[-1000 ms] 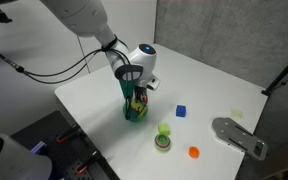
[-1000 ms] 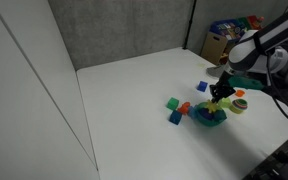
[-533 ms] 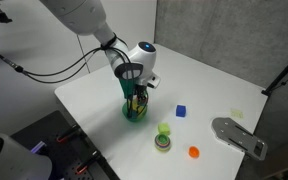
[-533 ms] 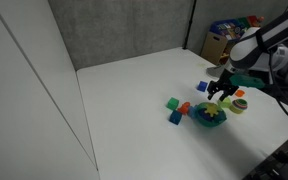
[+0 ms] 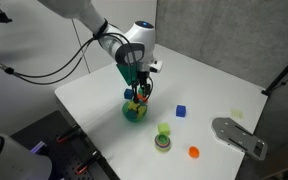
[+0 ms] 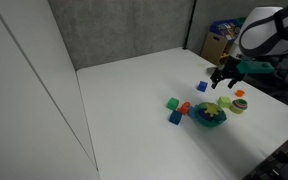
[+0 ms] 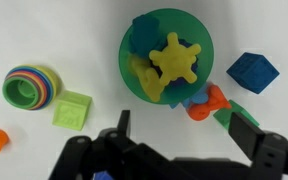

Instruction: Put the round yellow toy in the bowl

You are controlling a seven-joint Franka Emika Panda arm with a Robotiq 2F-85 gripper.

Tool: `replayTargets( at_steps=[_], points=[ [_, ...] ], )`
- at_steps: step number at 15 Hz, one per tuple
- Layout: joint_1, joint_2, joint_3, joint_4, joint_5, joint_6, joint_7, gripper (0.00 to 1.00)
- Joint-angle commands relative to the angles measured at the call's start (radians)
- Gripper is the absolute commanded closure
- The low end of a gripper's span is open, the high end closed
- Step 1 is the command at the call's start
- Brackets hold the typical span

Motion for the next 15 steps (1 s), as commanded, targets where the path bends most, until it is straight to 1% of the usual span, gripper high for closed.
replayTargets(
  at_steps=[1,4,9,14,15],
  points=[
    [0.041,-0.109,-0.041,-0.02,-0.135,-0.088,0.102,0.0],
    [0.034,-0.201,-0.037,-0.021,-0.194,-0.206,0.115,0.0],
    [0.013,-0.367,-0.02,-0.015,-0.213,-0.435,0.071,0.0],
    [0.004,-0.524,-0.01,-0.012,-0.255,-0.633,-0.012,0.0],
    [0.003,-0.546,-0.009,-0.011,-0.262,-0.656,-0.024,0.0]
  ],
)
